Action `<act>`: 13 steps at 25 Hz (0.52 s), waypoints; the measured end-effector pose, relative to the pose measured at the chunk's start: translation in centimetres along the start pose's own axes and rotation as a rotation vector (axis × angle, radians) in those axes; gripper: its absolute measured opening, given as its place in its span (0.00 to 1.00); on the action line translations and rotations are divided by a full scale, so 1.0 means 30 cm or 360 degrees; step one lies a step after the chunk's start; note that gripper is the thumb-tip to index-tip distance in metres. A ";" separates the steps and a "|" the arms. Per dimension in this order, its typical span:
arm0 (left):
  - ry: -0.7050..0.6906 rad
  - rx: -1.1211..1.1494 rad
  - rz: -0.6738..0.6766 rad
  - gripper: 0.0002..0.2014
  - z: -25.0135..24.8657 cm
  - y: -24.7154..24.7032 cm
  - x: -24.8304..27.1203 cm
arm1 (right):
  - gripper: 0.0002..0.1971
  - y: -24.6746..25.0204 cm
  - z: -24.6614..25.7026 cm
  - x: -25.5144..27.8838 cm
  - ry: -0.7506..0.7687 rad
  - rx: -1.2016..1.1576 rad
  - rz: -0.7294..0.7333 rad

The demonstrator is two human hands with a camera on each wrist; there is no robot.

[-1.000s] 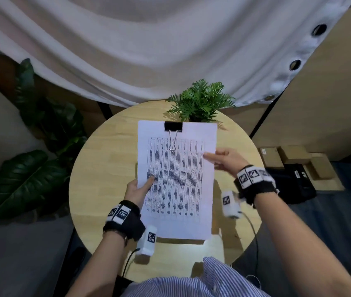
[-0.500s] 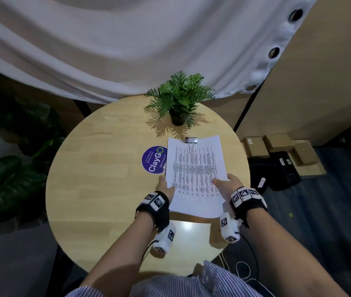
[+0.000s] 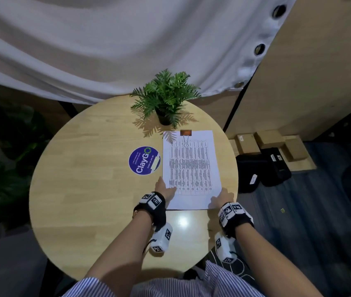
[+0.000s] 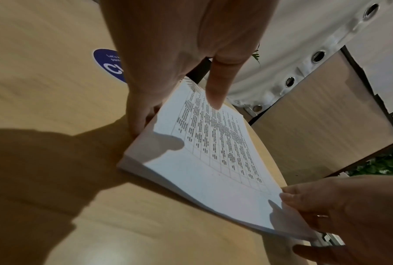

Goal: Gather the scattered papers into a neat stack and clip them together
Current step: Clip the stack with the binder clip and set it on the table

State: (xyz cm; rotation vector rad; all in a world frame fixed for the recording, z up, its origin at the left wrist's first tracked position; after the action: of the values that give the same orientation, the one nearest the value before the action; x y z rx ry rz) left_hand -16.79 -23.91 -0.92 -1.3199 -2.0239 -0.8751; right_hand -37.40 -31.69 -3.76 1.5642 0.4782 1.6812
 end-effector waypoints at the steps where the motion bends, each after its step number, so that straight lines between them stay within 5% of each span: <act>1: 0.0001 0.0057 -0.0006 0.40 0.005 0.001 -0.004 | 0.26 0.001 0.009 0.005 -0.0032 -0.0001 -0.0036; 13: 0.0021 0.0054 0.0164 0.43 0.064 0.010 0.018 | 0.35 -0.006 0.059 0.003 0.0132 -0.0125 -0.0048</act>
State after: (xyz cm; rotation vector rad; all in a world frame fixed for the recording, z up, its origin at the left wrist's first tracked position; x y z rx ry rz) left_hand -16.89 -22.06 -1.66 -1.3829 -1.9341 -0.7975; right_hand -35.66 -31.93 -3.52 1.4286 0.4704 1.7266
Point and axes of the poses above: each hand's wrist, its own x-axis away from the middle knuckle, its own y-axis out of the back of the hand, z = x × y, the point moved 4 cm from there along -x, towards the middle knuckle, and after that the axes turned 8 degrees about x, right-handed, at the moved point
